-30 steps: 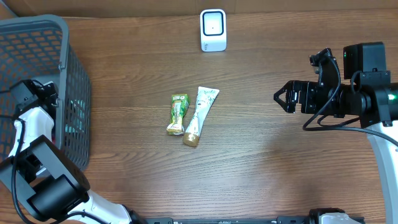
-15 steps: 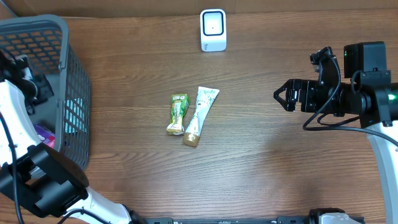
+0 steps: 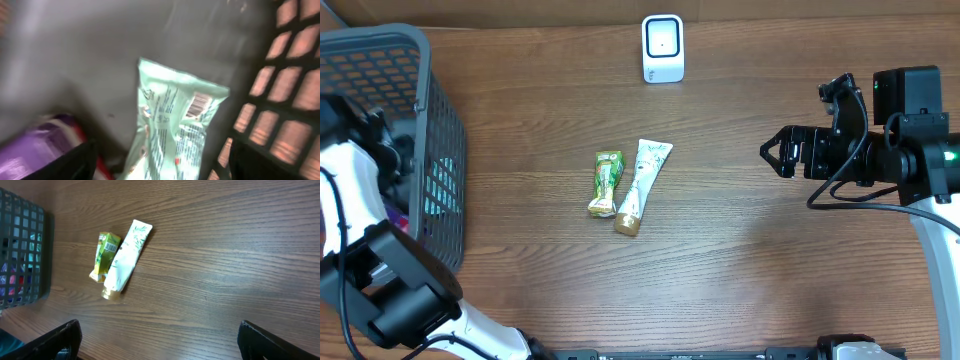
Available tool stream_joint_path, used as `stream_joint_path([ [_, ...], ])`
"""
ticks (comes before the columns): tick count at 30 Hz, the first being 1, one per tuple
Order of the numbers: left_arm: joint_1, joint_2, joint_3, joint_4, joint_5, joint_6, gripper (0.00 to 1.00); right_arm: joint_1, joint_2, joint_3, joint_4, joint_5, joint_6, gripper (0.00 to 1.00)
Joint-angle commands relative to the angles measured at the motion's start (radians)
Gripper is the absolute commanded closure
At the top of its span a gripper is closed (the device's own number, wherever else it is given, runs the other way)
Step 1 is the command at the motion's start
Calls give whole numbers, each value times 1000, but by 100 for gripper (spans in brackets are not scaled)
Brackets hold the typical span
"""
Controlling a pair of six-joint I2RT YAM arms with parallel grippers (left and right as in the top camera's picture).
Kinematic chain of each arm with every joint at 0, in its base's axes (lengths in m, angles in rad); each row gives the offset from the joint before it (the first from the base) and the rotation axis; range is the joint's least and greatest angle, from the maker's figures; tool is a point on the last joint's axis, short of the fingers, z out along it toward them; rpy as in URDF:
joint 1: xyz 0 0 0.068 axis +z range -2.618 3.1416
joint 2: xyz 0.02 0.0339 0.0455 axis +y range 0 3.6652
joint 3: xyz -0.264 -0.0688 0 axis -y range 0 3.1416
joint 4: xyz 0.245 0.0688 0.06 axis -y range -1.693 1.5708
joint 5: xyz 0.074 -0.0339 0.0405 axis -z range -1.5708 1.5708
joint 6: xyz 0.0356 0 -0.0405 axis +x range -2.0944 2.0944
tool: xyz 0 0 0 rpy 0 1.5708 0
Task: Scan the item barcode
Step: 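Grasp the mint-green wipes pack in the basket with the left gripper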
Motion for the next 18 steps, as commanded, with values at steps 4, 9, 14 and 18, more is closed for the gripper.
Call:
stream_joint_path([
  [4,-7,12,-133,110,16,-5,21,5,-4,11,6,2,3,0],
  [9,-8,12,-184,168,86,24,21,5,-4,11,10,-9,3,0],
  [14,-9,12,-225,202,83,24,16,5,-4,11,10,-9,3,0],
  [18,-9,12,-262,238,83,24,13,5,-4,11,10,-9,3,0],
])
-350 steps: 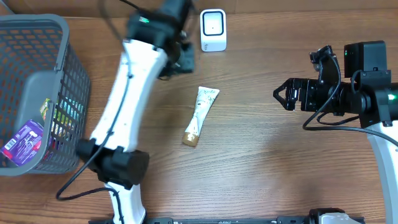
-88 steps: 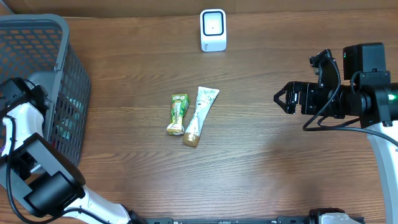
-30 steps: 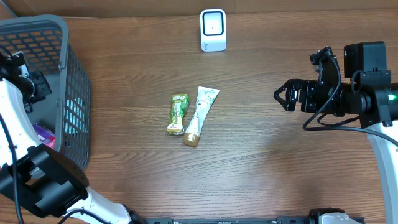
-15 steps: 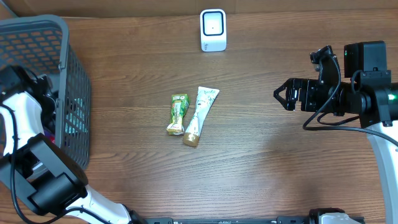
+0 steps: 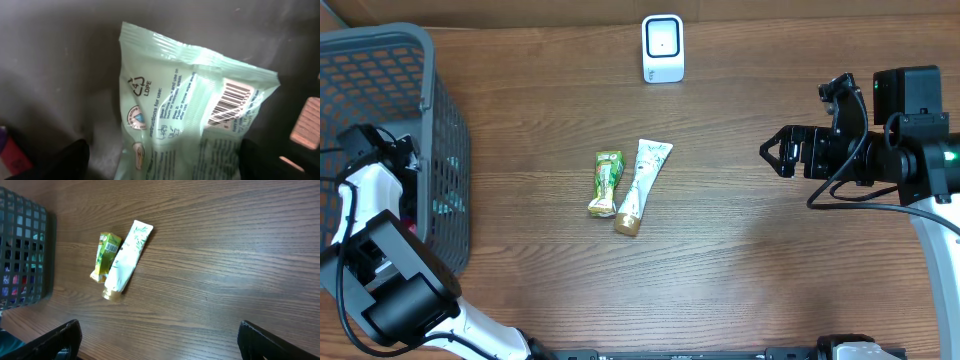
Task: Scan the item barcode
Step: 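Grasp the mint-green wipes pack in the basket with the left gripper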
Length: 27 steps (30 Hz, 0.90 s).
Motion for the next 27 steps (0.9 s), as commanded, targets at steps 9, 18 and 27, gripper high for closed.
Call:
stream_joint_path([
  [9,-10,2,-46,21,39,15,40,5,-4,11,7,-6,3,0],
  [18,-10,2,-92,38,37,15,47,5,-4,11,6,-6,4,0],
  [27,-10,2,-126,66,14,15,19,5,-4,11,6,-6,3,0],
])
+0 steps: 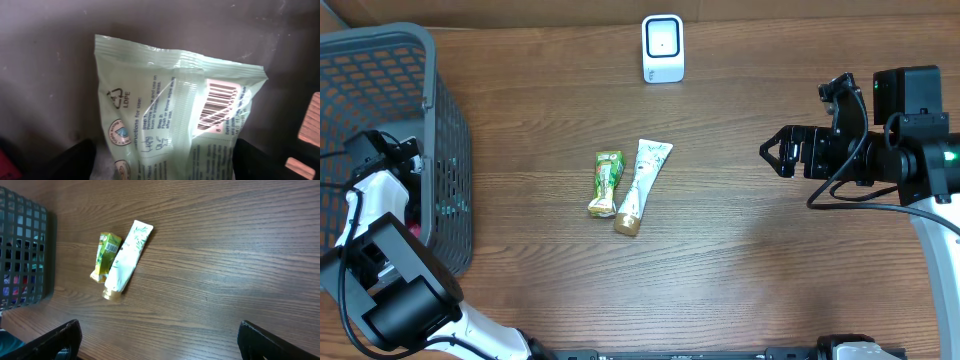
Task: Scan the item barcode
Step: 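Grasp the mint-green wipes pack in the basket with the left gripper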
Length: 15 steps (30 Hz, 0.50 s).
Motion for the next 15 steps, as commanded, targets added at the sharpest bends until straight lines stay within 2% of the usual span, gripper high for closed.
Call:
stream_joint_path([
  [1,-10,25,-55,-16,2,-5,19,5,-4,11,6,-6,3,0],
  [4,-10,25,-62,-11,2,-5,29,5,-4,11,6,-6,3,0],
  [7,-10,25,-71,-2,2,-5,59,5,-4,11,6,-6,3,0],
  [9,-10,25,-71,4,2,-6,74,5,-4,11,6,-6,3,0],
  [12,-10,24,-63,6,2,-7,87,5,-4,11,6,-6,3,0],
  [15,-10,24,-42,-5,2,-29,88,5,-4,11,6,-6,3,0],
])
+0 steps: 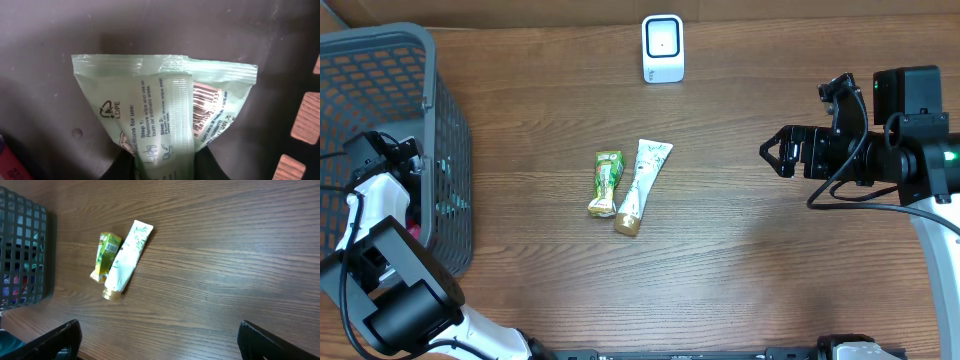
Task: Scan the item barcode
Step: 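Grasp the mint-green wipes pack in the basket with the left gripper, then lift the wipes pack out and set it left of the pouch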
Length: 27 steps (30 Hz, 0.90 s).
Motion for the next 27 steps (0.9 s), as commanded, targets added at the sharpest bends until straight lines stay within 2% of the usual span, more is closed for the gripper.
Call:
stream_joint_path([
  [1,-10,44,-11,-38,2,-21,88,5,-4,11,7,-6,3,0],
  [8,-9,44,226,-234,2,-21,92,5,-4,11,7,-6,3,0],
  [12,-9,44,447,-399,2,-22,96,5,-4,11,6,-6,3,0],
  [20,-11,44,945,-719,10,-82,93,5,-4,11,6,-7,3,0],
  [22,-14,43,1063,-791,36,-89,93,5,-4,11,6,-7,3,0],
  [27,-22,20,1287,-937,213,-88,89,5,-4,11,6,-10,4,0],
])
